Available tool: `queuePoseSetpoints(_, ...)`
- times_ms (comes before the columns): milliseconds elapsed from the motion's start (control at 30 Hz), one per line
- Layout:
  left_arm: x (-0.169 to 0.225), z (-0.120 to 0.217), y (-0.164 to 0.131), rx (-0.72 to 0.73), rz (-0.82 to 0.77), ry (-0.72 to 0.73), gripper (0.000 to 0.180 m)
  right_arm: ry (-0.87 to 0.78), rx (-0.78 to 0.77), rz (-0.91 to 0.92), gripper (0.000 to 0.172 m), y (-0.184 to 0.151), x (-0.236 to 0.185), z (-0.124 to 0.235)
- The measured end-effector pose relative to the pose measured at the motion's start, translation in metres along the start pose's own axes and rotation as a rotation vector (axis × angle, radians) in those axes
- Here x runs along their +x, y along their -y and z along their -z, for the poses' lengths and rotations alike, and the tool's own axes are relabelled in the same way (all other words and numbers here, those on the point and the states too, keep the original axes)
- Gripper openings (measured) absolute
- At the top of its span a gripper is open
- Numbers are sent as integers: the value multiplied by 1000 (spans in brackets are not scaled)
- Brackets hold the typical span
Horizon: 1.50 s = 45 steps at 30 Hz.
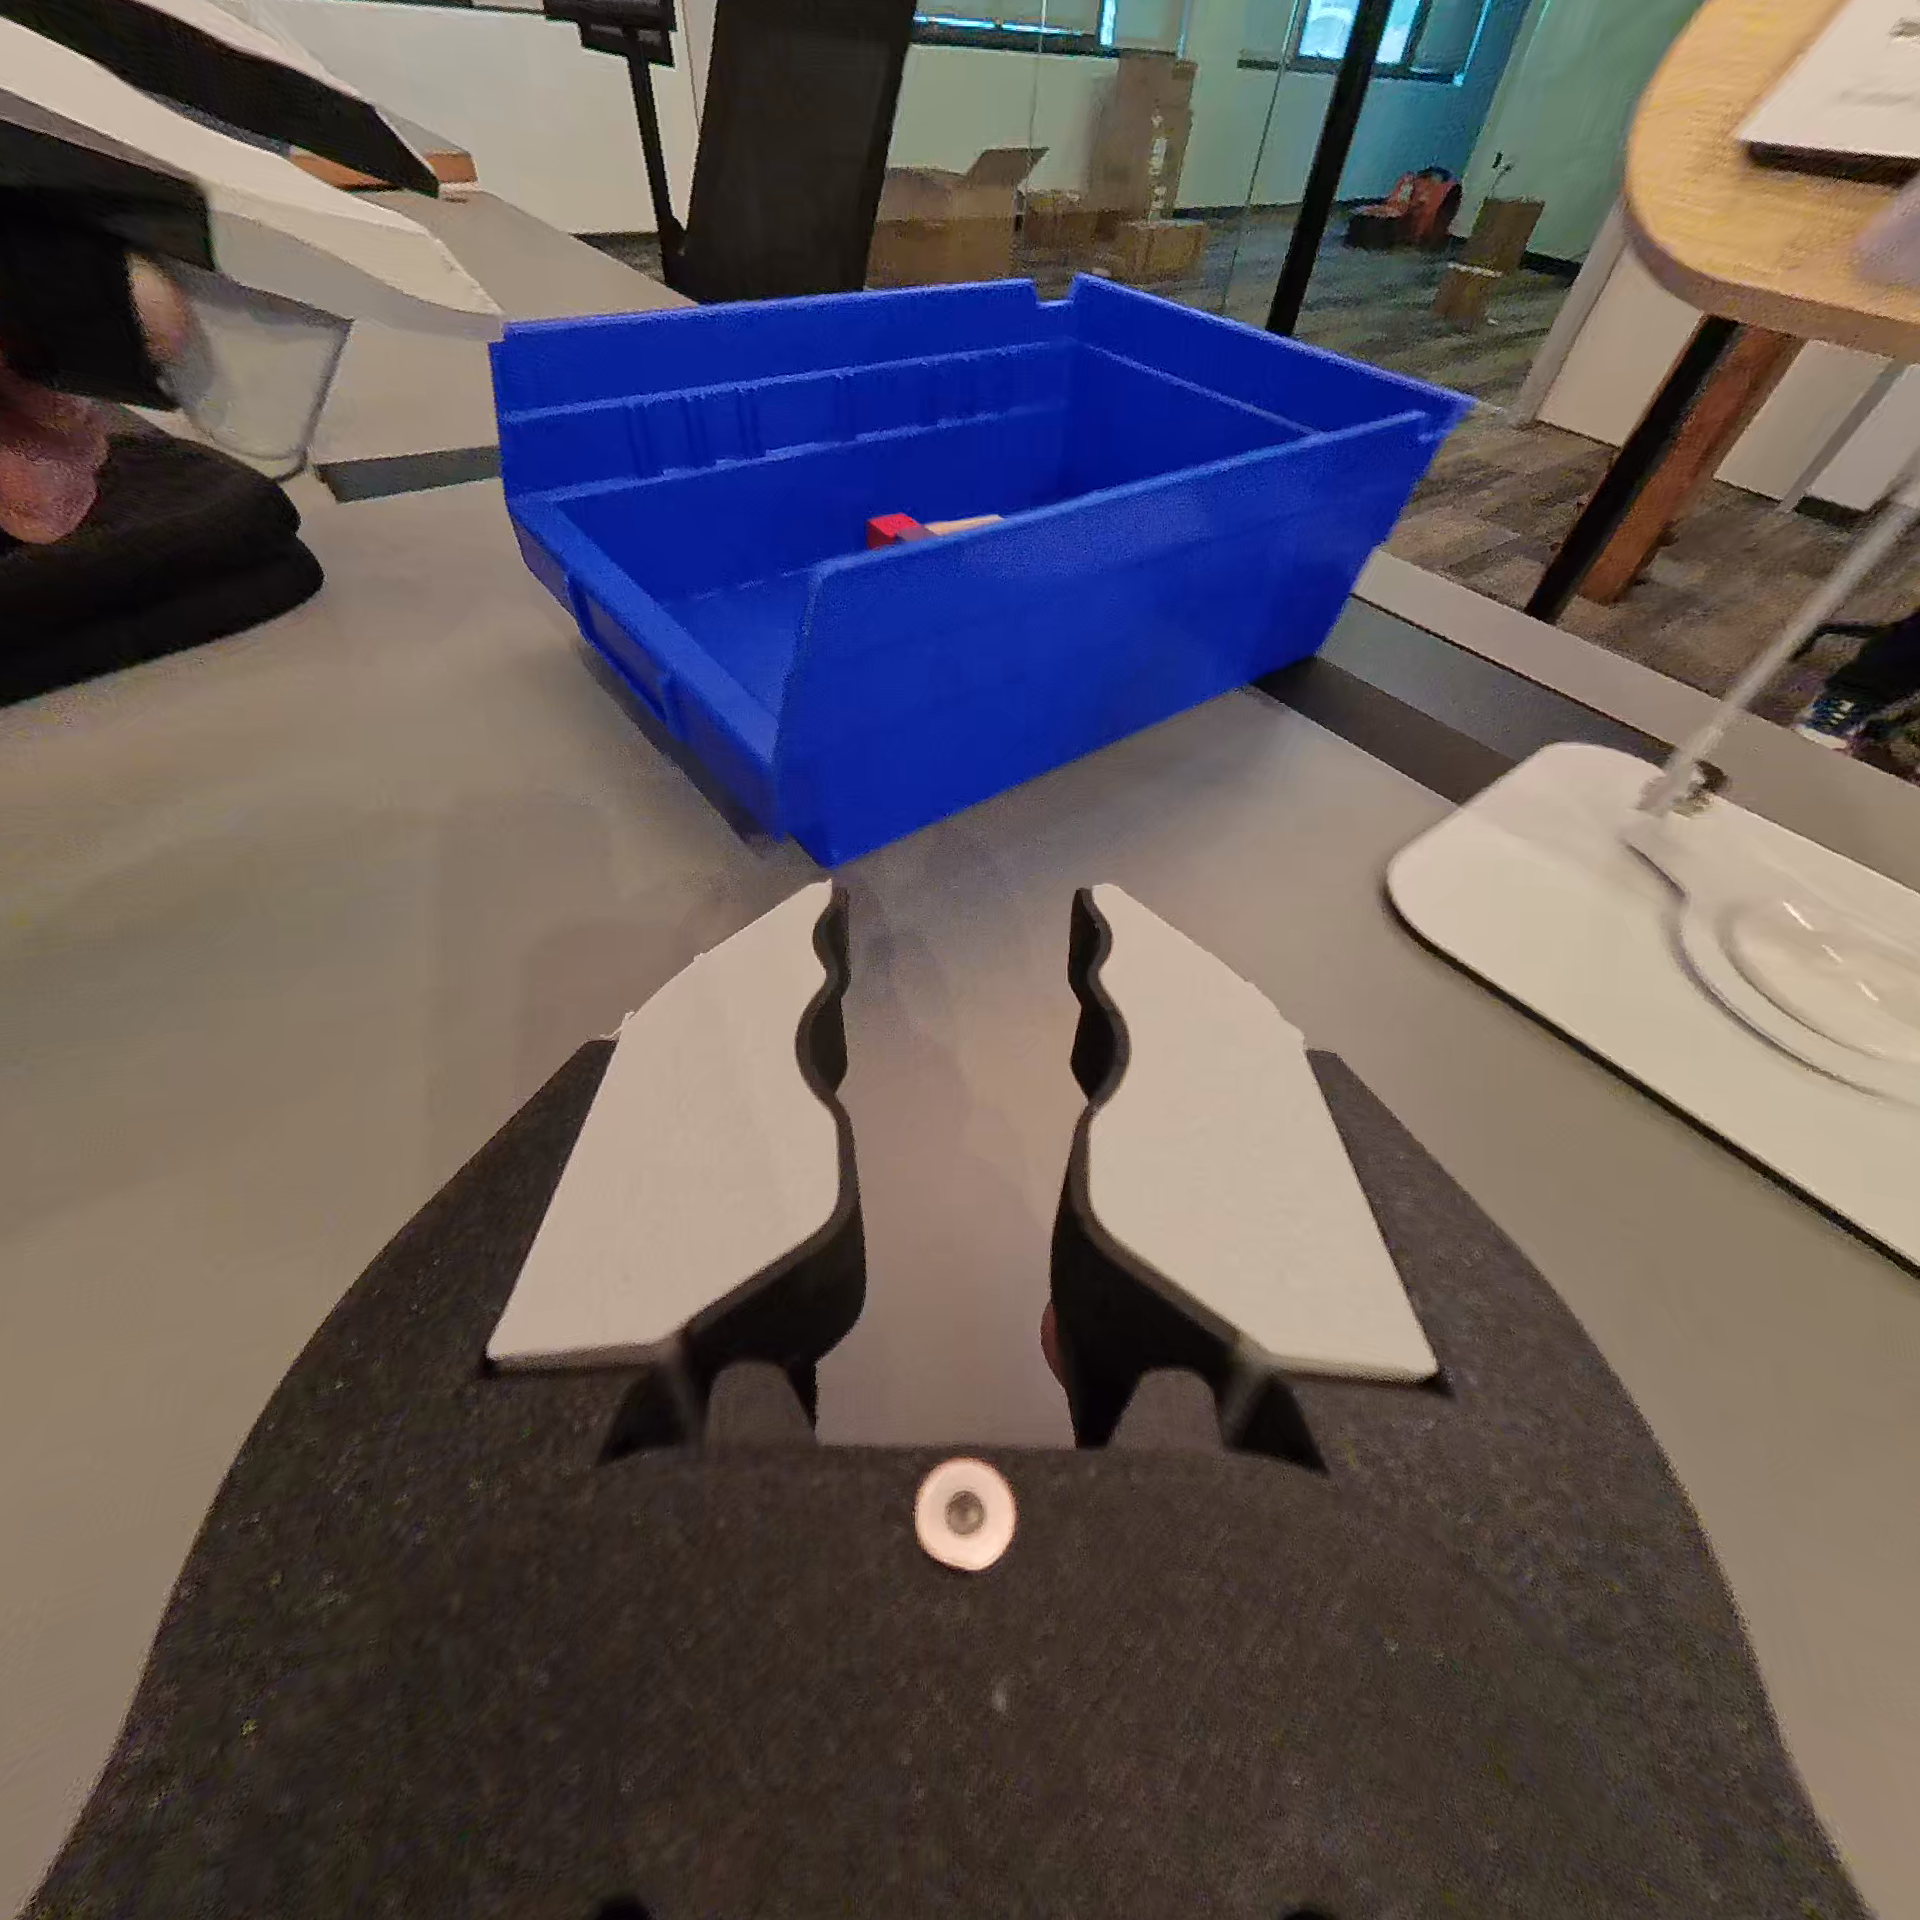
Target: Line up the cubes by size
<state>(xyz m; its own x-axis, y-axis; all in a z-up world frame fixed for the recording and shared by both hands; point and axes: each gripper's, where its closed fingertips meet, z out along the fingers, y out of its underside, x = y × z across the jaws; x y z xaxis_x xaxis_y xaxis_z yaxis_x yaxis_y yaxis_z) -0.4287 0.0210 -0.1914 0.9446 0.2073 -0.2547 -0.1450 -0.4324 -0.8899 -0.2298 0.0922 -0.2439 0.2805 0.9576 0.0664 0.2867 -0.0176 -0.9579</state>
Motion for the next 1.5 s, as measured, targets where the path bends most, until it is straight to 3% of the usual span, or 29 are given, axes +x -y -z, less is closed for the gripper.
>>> queuePoseSetpoints(200,108,17,18,65,-75,-189,60,-55,-11,30,40,-16,39,53)
queuePoseSetpoints(400,225,19,32,122,-44,-435,58,-151,-3,37,40,-29,86,104)
queuePoseSetpoints(533,300,9,38,126,-109,-565,59,-196,-8,-29,40,-46,116,131)
queuePoseSetpoints(633,332,-8,45,146,-134,-591,60,-232,9,-45,40,-47,131,145)
queuePoseSetpoints(900,344,-59,50,112,9,-564,65,-250,-1,16,40,-51,139,148)
queuePoseSetpoints(1100,334,-60,58,169,48,-548,64,-259,-9,31,40,-52,141,148)
queuePoseSetpoints(1267,333,-61,54,168,-40,-520,64,-260,-24,84,40,-53,136,145)
queuePoseSetpoints(1500,331,-61,54,173,-39,-507,64,-272,-21,132,39,-53,133,145)
